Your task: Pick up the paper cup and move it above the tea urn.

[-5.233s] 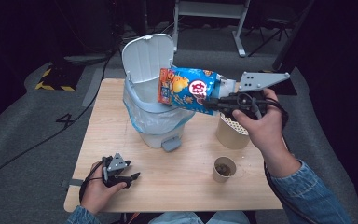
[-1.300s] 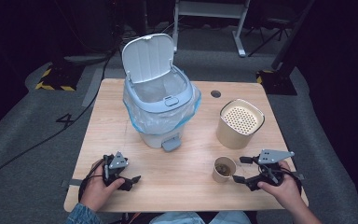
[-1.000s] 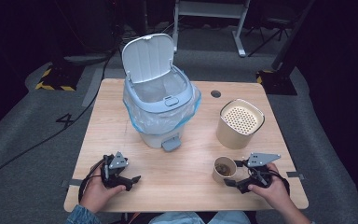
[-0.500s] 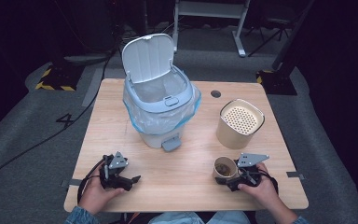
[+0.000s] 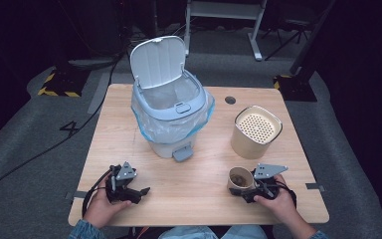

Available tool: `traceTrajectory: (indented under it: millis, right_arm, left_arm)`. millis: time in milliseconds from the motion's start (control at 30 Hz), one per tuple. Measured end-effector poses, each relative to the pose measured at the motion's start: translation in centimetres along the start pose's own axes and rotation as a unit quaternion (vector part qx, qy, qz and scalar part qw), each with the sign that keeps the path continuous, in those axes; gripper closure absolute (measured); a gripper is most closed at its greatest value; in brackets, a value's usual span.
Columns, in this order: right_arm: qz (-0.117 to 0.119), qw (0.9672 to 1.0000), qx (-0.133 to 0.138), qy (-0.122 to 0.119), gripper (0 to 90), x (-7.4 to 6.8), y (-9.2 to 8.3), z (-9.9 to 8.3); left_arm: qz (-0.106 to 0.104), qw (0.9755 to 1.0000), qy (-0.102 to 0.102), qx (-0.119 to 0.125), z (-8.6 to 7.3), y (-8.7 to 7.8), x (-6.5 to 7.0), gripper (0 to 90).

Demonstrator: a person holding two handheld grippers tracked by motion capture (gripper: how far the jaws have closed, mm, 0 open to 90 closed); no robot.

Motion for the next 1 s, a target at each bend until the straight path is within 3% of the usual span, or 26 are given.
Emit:
traceTrajectory:
  millis: [400,1000]
  right_arm:
    - [-0.012,0.9999,0.011,0.003,31.2,0.8,-2.6,1.7]
    - [-0.025,0.9995,0.015,-0.013,31.7,2.8,-8.5,5.3]
  left_arm:
    - [0.002,1.0000,-0.003,0.000,0.2,0.2,-0.2,12.4]
    - [0.004,1.0000,-0.004,-0.001,0.3,0.3,-0.4,12.3]
Point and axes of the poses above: each handheld gripper's, and its own axes: y roughly forward along the jaws, z roughly out of its top, x roughly to its right, the point moved 8 cm from there along y, roughly forward along the jaws, and after that the axes turned 3 degrees about z, right-handed, at the moved point
